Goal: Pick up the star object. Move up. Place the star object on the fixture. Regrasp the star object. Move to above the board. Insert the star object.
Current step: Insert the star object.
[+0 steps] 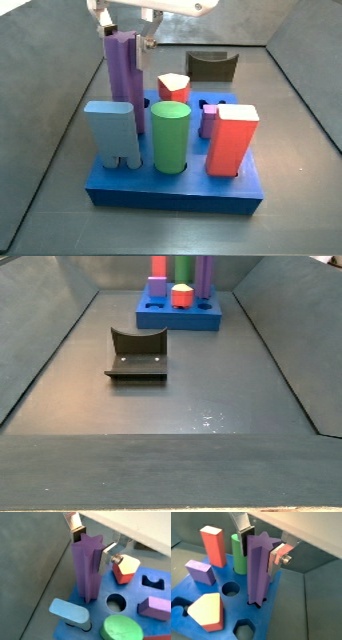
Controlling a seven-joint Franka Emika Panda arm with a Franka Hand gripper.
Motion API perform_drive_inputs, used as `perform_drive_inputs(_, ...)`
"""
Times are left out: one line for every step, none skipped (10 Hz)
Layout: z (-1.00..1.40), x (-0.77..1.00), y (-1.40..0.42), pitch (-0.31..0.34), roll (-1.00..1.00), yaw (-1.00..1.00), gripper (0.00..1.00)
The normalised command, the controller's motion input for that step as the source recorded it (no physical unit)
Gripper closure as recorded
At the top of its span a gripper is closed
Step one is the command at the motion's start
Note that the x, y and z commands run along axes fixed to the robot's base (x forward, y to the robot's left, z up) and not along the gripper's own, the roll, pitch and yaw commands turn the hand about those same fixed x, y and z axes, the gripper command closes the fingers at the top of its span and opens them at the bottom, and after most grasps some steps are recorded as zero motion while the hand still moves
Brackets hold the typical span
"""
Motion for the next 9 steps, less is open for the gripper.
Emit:
perform_drive_inputs(-0.76, 0.05, 0.05, 0.081, -0.1, -0.84, 1.0)
perform_drive_inputs(-0.81, 0.11, 0.04, 0.083, -0.08, -0.89, 1.0)
perform_drive_inputs(-0.99, 0.06, 0.0, 0.014, -0.02, -0.78, 1.0)
perform_drive_inputs(-1.0, -0.19, 0.0, 0.0, 0.0, -0.03, 1.0)
perform_drive_inputs(-1.0, -0.13, -0.05, 0.0, 0.0, 0.07, 1.0)
perform_drive_inputs(-1.0, -0.09, -0.08, 0.0, 0.0, 0.01, 1.0)
perform_drive_inputs(-0.88, 0.11, 0.0, -0.017, -0.09, 0.0, 1.0)
perform_drive_inputs(-0.03, -0.01, 0.0, -0.046, -0.02, 0.0, 1.0)
perform_drive_inputs(0.0, 0.0, 0.0, 0.0, 0.0, 0.0, 1.0)
